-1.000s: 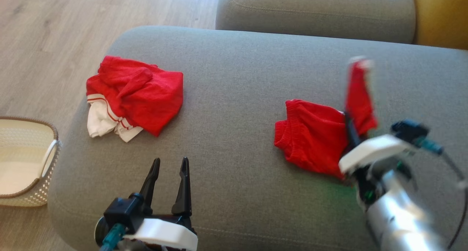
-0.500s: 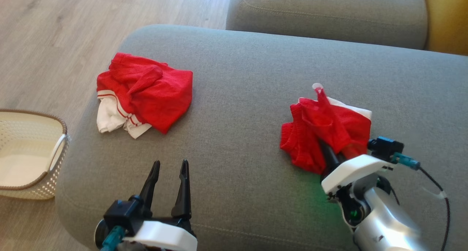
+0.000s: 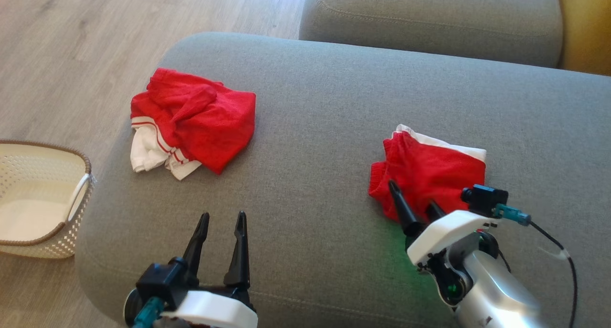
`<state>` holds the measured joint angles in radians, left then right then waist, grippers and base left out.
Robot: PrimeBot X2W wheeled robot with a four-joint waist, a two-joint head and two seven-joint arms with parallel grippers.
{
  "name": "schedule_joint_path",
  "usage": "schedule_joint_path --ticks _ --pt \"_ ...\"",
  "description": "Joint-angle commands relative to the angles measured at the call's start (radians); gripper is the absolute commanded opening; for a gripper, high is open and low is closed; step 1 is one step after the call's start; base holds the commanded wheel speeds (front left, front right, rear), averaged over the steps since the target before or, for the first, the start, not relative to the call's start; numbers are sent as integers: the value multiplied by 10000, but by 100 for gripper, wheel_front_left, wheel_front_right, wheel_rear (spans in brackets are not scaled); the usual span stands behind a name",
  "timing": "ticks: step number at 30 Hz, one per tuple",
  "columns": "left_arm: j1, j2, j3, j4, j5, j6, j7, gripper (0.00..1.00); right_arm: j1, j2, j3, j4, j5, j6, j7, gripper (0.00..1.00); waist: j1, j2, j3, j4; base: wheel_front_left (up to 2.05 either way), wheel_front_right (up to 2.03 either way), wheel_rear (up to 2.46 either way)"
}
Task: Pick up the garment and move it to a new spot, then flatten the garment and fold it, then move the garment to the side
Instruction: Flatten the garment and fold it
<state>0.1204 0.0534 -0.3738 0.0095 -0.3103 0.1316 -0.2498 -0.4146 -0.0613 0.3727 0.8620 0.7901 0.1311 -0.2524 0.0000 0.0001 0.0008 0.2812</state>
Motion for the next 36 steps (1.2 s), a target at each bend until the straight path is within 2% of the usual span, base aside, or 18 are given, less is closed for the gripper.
schedule_joint_path --ticks 1,6,16,23,33,36 --pt "-206 -32 291 -287 57 -35 -120 100 -112 110 249 -376 -52 -4 -93 100 0 -1 1 -1 0 0 0" --pt "-251 -32 218 -314 36 -29 -120 100 -9 110 836 -537 184 -4 -91 100 0 -1 126 58 0 0 0" --pt "-413 -32 91 -337 -40 85 -120 100 -415 110 1397 696 480 -4 322 100 0 -1 375 210 0 0 0" --pt "-486 -32 156 -275 -37 96 -120 100 -666 110 1884 867 803 -4 217 100 0 -1 209 -26 0 0 0" --pt "-257 -32 651 -458 -49 25 -120 100 -720 -105 1091 79 214 -4 -78 100 0 -1 -541 -974 0 0 0" --pt "-266 -32 866 -617 -92 19 -120 100 -515 -596 346 -960 -797 -4 -87 100 0 -1 -616 -1367 0 0 0"
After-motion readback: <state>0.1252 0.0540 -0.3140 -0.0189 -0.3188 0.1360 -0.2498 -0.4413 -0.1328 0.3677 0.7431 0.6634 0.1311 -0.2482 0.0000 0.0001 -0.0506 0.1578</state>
